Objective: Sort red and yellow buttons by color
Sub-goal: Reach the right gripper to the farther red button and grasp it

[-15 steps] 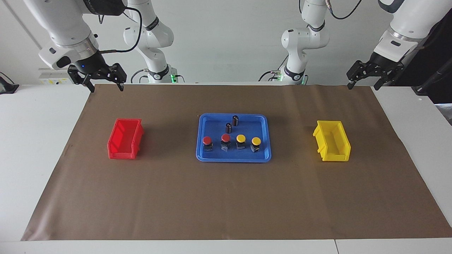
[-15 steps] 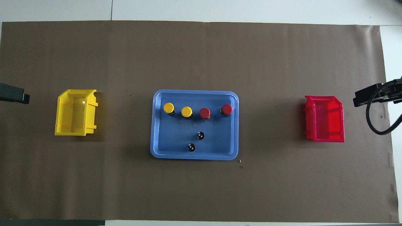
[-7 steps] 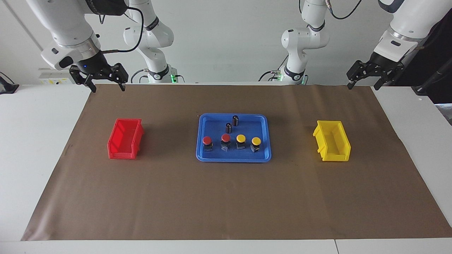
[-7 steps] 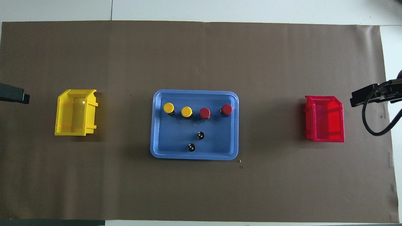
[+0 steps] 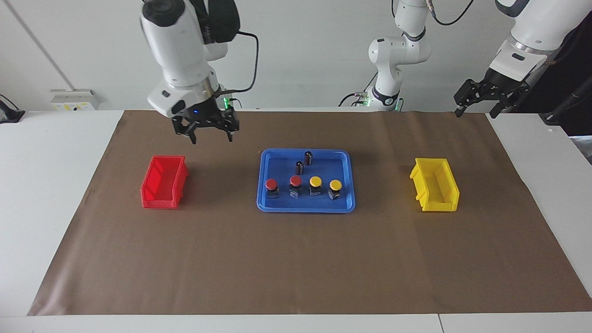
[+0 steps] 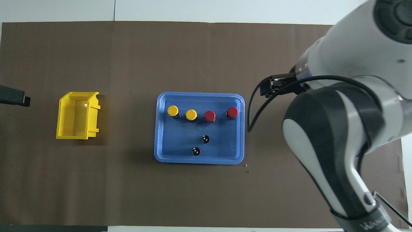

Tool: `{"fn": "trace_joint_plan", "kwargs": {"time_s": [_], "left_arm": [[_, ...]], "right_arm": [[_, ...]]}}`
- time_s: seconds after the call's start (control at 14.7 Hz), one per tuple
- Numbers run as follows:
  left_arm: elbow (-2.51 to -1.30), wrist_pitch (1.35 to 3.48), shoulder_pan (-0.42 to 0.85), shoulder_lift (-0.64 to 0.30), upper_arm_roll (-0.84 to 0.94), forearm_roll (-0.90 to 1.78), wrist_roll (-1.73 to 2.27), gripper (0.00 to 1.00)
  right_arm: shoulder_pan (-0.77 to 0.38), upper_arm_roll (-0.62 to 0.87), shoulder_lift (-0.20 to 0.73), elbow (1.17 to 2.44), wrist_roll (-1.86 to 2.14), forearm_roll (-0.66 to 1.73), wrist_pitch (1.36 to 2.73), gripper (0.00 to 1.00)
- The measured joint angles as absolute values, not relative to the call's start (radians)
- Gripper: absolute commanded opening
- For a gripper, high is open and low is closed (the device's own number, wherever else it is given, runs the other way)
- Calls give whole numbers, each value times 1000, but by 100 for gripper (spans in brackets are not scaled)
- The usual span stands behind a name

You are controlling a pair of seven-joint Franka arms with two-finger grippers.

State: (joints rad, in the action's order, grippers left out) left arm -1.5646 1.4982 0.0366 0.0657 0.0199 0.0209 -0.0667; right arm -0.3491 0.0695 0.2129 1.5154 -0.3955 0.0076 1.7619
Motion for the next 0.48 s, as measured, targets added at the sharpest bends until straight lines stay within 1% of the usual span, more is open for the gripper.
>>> {"fn": "trace_joint_plan", "kwargs": {"time_s": [0.14,0.27,0.48], "left_arm": [[-1565,1498,37,66,20,21,-67,100],[-1565,1498,37,66,20,21,-67,100],[-1565,1498,37,66,20,21,-67,100]], "right_arm": [[-426,70,299,1538,-484,7,1889,100],[-451,69,349,1582,-519,6,1972,100],[-433,59,340,1707,-520,6,2094,99]]}}
